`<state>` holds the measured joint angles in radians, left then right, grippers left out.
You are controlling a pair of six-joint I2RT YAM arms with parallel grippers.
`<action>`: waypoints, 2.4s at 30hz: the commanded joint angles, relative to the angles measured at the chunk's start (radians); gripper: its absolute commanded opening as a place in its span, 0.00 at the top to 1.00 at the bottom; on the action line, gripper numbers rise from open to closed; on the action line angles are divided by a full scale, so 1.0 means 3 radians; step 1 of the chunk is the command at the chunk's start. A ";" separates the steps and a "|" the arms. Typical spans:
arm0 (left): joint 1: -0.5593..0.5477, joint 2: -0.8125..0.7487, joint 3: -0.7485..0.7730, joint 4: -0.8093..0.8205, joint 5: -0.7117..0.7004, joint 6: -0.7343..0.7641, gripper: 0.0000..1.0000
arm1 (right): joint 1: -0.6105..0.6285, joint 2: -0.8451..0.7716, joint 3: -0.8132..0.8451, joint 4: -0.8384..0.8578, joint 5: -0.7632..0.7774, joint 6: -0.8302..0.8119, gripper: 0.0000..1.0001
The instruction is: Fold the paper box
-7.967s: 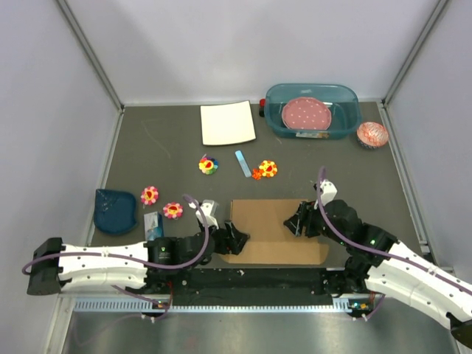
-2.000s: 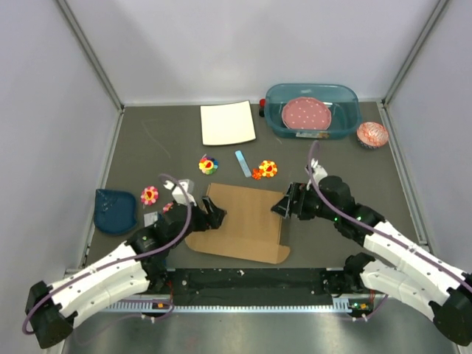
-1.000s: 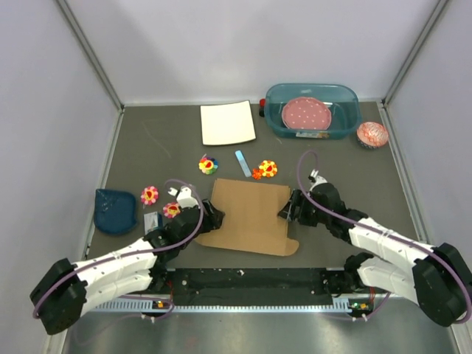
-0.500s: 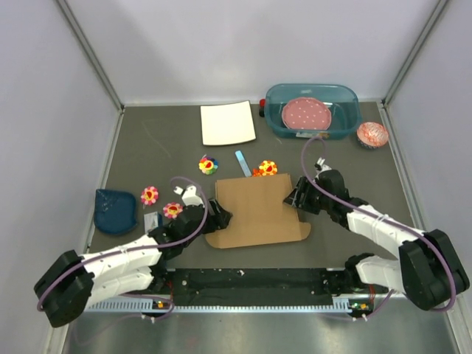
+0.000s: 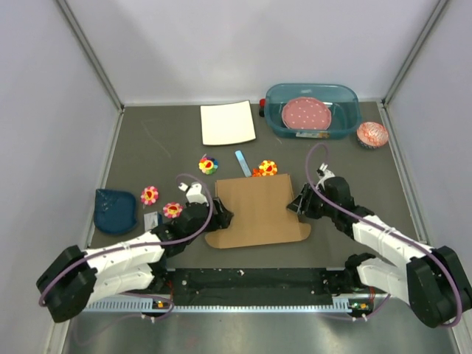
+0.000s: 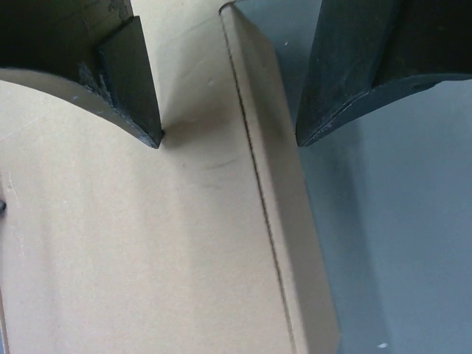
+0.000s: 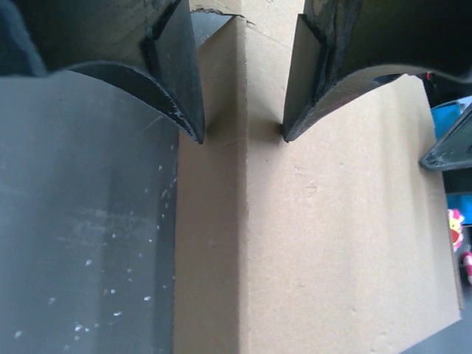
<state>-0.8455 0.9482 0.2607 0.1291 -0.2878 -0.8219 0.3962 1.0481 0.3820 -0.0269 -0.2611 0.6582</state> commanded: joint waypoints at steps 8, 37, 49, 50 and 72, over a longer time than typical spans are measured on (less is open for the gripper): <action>0.0032 0.0444 0.0062 0.0449 0.0208 0.0152 0.41 | 0.0004 -0.0134 -0.0424 0.0161 -0.0193 0.0045 0.65; 0.0170 -0.0638 0.0276 -0.0415 -0.0231 0.0346 0.11 | 0.0336 -0.0793 0.0025 -0.0727 0.0446 0.0163 0.23; 0.0216 -0.1329 -0.0035 -0.0911 -0.0692 0.0158 0.24 | 0.0065 -0.0952 -0.0178 -0.0785 0.0456 0.0107 0.39; 0.0231 -0.1345 -0.0076 -0.0906 -0.0717 0.0132 0.25 | 0.0065 -0.0998 -0.0220 -0.0764 0.0456 0.0152 0.43; 0.0686 -0.0691 -0.0342 0.0152 0.0346 0.0311 1.00 | 0.0065 -0.0646 -0.0460 0.0064 -0.0004 0.0357 0.98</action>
<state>-0.6464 0.7425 0.1753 0.0704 -0.2485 -0.7376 0.4229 0.8322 0.2329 -0.0738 -0.2161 0.7635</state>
